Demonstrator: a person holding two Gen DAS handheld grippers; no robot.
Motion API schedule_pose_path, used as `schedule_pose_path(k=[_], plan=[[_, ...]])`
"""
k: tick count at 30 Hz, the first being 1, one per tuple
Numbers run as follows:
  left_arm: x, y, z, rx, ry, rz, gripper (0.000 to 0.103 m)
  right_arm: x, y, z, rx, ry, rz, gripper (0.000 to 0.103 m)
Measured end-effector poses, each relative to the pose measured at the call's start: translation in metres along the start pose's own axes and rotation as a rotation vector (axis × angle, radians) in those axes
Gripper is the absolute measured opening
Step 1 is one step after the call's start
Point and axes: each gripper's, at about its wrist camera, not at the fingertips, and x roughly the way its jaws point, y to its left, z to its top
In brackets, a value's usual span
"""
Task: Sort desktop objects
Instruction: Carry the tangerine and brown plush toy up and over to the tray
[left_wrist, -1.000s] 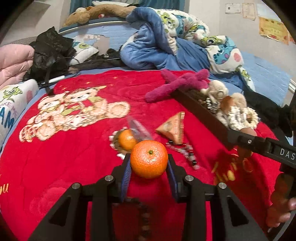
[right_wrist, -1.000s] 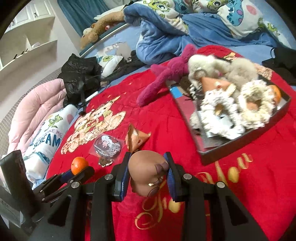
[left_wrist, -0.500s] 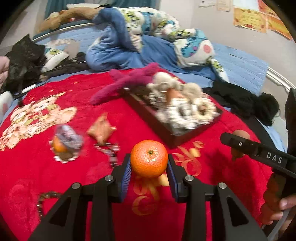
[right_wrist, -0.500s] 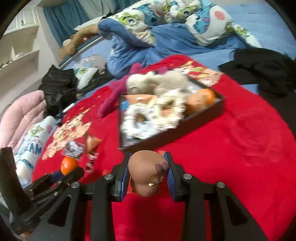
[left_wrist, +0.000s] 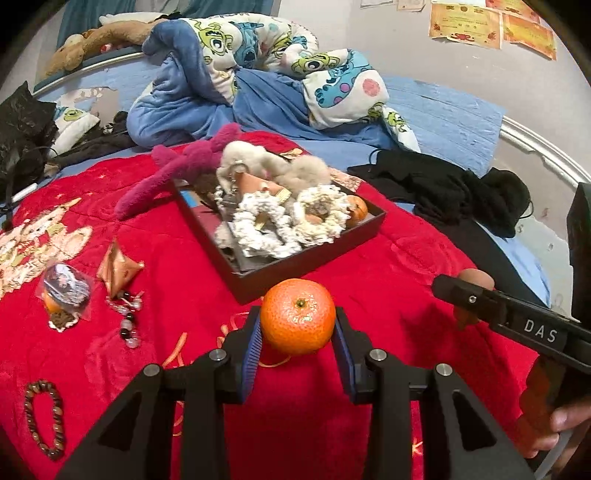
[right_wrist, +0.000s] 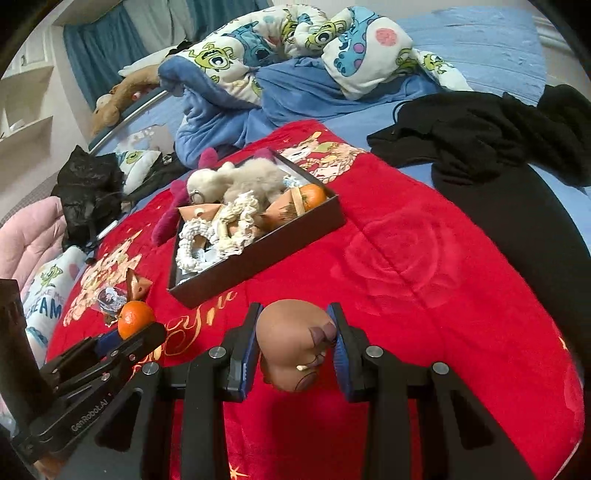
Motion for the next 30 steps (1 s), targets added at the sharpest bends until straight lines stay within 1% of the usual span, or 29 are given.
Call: schedule_pose_path(k=[3, 7, 8, 11, 15, 16, 19, 22, 25, 30], plan=[[0.001, -0.003, 0.0, 0.008, -0.002, -0.009, 0.037, -0.001, -0.002, 0.0, 0.008, 0.0, 0.0, 0.034], [0.001, -0.001, 0.0, 0.008, -0.004, -0.006, 0.037, 0.003, -0.002, -0.002, 0.034, -0.009, 0.034, 0.033], [0.001, 0.0, 0.001, 0.002, -0.004, -0.007, 0.037, 0.004, -0.001, -0.003, 0.018, -0.014, 0.032, 0.033], [0.002, 0.002, 0.001, 0.004, -0.007, 0.007, 0.037, 0.011, 0.002, -0.002, -0.007, -0.014, -0.009, 0.033], [0.005, 0.006, 0.003, -0.004, -0.005, 0.012, 0.037, 0.018, 0.005, 0.003, 0.003, -0.017, 0.025, 0.033], [0.006, 0.006, 0.005, 0.009, -0.009, 0.02, 0.037, 0.02, 0.008, 0.005, -0.001, -0.025, 0.033, 0.033], [0.004, 0.007, 0.011, 0.033, -0.052, 0.044, 0.037, 0.022, 0.016, 0.01, -0.005, -0.044, 0.064, 0.033], [0.006, 0.013, 0.021, 0.02, -0.063, 0.035, 0.037, 0.025, 0.022, 0.014, -0.003, -0.059, 0.091, 0.033], [0.014, 0.015, 0.03, 0.031, -0.076, 0.041, 0.037, 0.028, 0.027, 0.018, -0.007, -0.085, 0.117, 0.033], [0.031, 0.021, 0.036, 0.021, -0.06, 0.039, 0.037, 0.034, 0.03, 0.03, -0.006, -0.137, 0.157, 0.033]])
